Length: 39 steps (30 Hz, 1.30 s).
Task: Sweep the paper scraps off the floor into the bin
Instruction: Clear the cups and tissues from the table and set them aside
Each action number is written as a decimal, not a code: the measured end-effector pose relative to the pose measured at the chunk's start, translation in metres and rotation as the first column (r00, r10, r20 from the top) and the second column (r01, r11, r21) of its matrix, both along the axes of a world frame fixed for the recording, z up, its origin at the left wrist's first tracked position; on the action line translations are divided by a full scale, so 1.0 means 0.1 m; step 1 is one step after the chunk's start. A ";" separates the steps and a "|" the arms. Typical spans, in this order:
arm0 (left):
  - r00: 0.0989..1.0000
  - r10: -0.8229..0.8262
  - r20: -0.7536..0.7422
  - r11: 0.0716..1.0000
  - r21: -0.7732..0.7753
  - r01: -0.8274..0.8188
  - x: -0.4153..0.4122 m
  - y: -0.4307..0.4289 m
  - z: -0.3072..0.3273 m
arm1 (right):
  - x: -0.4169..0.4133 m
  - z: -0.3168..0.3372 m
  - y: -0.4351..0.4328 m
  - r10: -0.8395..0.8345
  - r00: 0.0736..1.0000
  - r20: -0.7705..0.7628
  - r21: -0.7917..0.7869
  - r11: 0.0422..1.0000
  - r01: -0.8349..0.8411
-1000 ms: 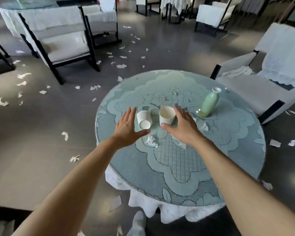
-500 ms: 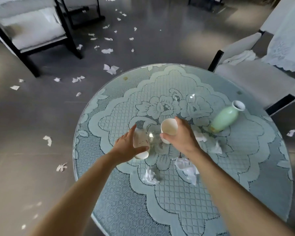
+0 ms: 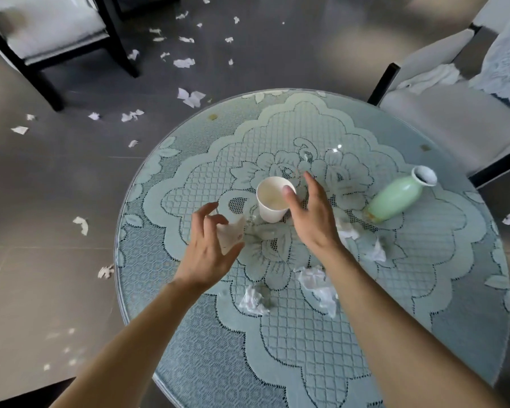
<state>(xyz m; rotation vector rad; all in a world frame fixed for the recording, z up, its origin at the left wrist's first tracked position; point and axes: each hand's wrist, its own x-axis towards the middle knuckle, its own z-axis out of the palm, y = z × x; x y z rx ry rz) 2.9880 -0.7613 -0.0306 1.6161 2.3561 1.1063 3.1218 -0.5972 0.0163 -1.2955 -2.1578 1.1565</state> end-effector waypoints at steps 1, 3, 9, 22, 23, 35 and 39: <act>1.000 0.008 0.029 1.000 0.010 -0.008 0.02 -0.01 0.00 | 0.08 -0.02 0.00 -0.068 0.998 -0.016 0.036 0.997 0.069; 0.995 0.047 0.088 0.998 0.037 -0.050 0.05 -0.02 0.02 | 0.26 -0.09 -0.01 -0.160 0.985 0.067 0.137 0.979 0.150; 0.979 0.140 0.150 0.981 0.115 -0.158 0.12 -0.04 0.10 | 0.67 -0.43 -0.12 0.131 0.814 0.566 0.034 0.983 -0.181; 0.951 0.203 0.234 0.978 0.001 -0.209 0.32 -0.11 0.02 | 0.93 -0.40 -0.51 -0.138 0.987 0.085 0.161 0.979 0.123; 0.956 0.193 0.220 0.980 -0.003 -0.197 0.33 -0.11 0.01 | 0.94 -0.34 -0.41 -0.242 0.970 0.011 0.151 0.959 0.238; 0.948 0.195 0.252 0.981 -0.038 -0.192 0.33 -0.05 0.02 | 1.23 -0.71 -0.06 -0.129 0.893 0.431 0.133 0.988 0.079; 0.954 0.197 0.227 0.980 -0.079 -0.183 0.36 -0.07 0.01 | 1.12 -0.82 -0.31 -0.107 0.932 0.347 0.390 0.920 -0.040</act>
